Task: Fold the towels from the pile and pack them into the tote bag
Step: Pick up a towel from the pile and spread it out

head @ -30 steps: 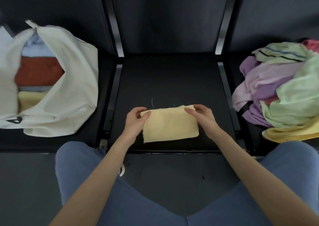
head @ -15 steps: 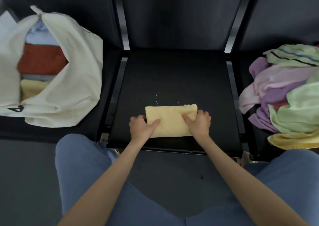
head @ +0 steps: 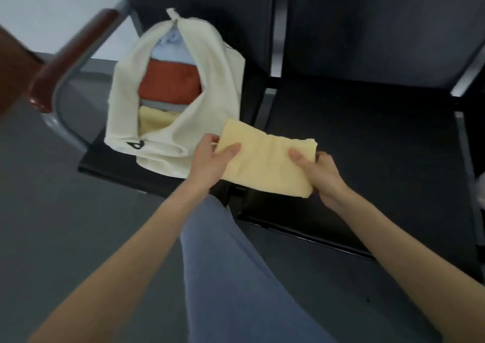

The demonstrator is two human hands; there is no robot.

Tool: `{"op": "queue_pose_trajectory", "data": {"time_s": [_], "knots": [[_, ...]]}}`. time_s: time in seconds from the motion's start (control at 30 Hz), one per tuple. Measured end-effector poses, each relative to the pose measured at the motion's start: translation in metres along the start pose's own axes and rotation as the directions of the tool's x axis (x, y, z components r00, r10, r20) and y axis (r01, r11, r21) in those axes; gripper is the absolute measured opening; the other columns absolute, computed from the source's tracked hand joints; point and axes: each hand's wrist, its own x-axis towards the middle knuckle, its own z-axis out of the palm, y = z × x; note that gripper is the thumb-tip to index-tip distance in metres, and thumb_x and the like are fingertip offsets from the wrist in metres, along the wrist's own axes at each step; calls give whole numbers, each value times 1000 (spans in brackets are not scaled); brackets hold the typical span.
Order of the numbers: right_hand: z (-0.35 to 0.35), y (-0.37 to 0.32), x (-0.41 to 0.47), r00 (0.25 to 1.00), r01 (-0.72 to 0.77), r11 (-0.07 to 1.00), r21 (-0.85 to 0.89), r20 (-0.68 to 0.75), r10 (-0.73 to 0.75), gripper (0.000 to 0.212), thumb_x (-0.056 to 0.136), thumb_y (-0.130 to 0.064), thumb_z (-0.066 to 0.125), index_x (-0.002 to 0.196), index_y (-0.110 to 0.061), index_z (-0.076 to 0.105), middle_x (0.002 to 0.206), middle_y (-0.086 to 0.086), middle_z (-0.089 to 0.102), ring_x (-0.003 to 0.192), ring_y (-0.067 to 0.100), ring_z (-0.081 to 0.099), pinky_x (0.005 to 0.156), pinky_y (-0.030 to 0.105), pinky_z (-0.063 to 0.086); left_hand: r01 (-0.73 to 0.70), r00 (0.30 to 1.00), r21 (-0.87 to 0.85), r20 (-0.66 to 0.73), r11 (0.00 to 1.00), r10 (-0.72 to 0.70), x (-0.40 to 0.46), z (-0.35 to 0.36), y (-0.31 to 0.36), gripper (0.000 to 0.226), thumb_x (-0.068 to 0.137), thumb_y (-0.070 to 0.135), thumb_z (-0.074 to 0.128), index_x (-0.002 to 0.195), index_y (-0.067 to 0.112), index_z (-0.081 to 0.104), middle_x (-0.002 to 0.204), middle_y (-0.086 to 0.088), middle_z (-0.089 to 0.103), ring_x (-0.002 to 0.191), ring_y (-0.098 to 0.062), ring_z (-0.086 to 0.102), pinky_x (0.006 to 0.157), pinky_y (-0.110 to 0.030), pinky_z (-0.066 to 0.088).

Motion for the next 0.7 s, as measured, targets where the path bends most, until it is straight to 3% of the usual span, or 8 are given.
{"op": "queue_pose_trajectory", "data": {"time_s": [0.1, 0.17, 0.3, 0.37, 0.47, 0.53, 0.6, 0.7], "knots": [[46, -30, -1, 942, -96, 992, 85, 329, 63, 33, 87, -20, 68, 115, -7, 58, 109, 4, 70, 100, 18, 67, 82, 34, 57, -36, 996, 8, -77, 999, 36, 26, -68, 5, 35, 89, 22, 68, 117, 10, 50, 113, -4, 59, 93, -14, 59, 73, -20, 51], [82, -49, 6, 893, -46, 997, 61, 449, 13, 33, 87, -12, 67, 118, -6, 58, 115, 5, 69, 104, 18, 67, 90, 36, 55, -109, 982, 86, -146, 990, 121, 48, -107, 11, 38, 89, 22, 68, 120, 10, 51, 112, 0, 57, 94, -12, 56, 69, -17, 47], [168, -86, 40, 880, 303, 952, -30, 392, -268, 43, 88, -15, 67, 127, -6, 54, 120, 5, 65, 109, 18, 63, 92, 39, 54, -260, 905, 159, -304, 953, 297, 96, -170, 32, 29, 87, 20, 68, 106, 16, 46, 102, 3, 56, 87, -5, 55, 74, -21, 44], [210, -102, 62, 848, 452, 888, -82, 348, -400, 40, 89, -18, 66, 125, -6, 55, 117, 3, 64, 106, 17, 61, 93, 38, 52, -340, 842, 182, -379, 923, 385, 114, -191, 42, 27, 88, 17, 66, 102, 19, 43, 96, 10, 54, 87, 2, 54, 74, -15, 44], [261, -112, 99, 826, 516, 839, -170, 359, -435, 43, 88, -13, 67, 128, -8, 53, 112, 2, 63, 105, 17, 60, 93, 32, 49, -416, 752, 222, -462, 882, 471, 136, -209, 47, 36, 87, 6, 63, 87, 30, 36, 86, 15, 46, 70, 19, 48, 65, -5, 40], [281, -106, 125, 845, 493, 840, -227, 357, -399, 47, 84, -9, 69, 128, -6, 53, 117, 9, 64, 111, 24, 60, 97, 36, 48, -399, 774, 242, -428, 884, 466, 151, -214, 37, 35, 89, 3, 61, 86, 28, 36, 85, 13, 45, 72, 15, 48, 63, -3, 38], [289, -99, 140, 856, 468, 825, -317, 393, -335, 53, 83, -8, 69, 132, -5, 50, 126, 11, 61, 119, 26, 55, 103, 39, 44, -331, 848, 308, -319, 892, 424, 165, -215, 18, 25, 91, 5, 59, 96, 18, 38, 88, 12, 45, 79, 4, 47, 63, -1, 36], [284, -97, 142, 842, 478, 666, -573, 515, -162, 53, 89, -8, 59, 138, -4, 41, 137, 11, 50, 125, 26, 48, 101, 29, 40, -256, 917, 408, -186, 876, 354, 179, -207, -17, 24, 95, 7, 55, 105, 10, 33, 92, 1, 48, 81, -13, 46, 59, -9, 35]]}}
